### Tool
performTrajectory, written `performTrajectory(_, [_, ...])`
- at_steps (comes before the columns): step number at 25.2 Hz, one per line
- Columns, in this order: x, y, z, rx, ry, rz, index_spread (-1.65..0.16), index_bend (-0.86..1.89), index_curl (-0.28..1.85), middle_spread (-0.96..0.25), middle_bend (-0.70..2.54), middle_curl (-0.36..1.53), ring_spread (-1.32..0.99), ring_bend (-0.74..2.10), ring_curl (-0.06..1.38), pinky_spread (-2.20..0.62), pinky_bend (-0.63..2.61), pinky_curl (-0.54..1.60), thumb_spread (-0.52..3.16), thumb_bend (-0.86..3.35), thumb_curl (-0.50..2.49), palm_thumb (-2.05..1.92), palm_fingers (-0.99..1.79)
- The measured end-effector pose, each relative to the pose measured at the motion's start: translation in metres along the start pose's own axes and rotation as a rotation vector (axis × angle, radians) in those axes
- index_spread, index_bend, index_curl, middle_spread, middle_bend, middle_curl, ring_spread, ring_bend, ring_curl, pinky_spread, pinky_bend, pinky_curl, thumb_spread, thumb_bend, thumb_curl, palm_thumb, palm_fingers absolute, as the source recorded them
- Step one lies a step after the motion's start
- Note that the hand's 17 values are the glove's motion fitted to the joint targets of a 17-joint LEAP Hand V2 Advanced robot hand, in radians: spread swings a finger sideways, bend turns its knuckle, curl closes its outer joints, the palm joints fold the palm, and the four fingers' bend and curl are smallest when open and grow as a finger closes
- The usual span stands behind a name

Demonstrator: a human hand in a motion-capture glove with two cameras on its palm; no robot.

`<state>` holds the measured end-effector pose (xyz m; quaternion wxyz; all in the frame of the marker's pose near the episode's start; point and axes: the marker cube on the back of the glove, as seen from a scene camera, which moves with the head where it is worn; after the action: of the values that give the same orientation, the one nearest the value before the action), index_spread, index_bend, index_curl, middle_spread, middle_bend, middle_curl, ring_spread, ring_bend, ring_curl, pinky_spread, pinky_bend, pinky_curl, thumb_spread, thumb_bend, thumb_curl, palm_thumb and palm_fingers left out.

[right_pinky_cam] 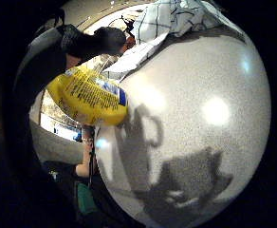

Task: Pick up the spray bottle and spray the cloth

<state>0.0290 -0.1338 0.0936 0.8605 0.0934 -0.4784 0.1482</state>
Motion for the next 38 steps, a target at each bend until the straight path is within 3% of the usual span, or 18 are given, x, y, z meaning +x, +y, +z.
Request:
performTrajectory(25, [0.016, -0.049, 0.062, -0.124, 0.087, 0.085, -0.30, 0.11, 0.24, 0.04, 0.27, 0.43, 0.07, 0.29, 0.35, 0.33, 0.43, 0.36, 0.91, -0.03, 0.45, 0.83, 0.50])
performTrajectory(38, [0.019, -0.072, 0.089, -0.082, 0.106, 0.086, -0.27, 0.15, 0.24, 0.04, 0.21, 0.41, 0.08, 0.32, 0.34, 0.34, 0.46, 0.36, 0.85, -0.05, 0.39, 0.71, 0.53])
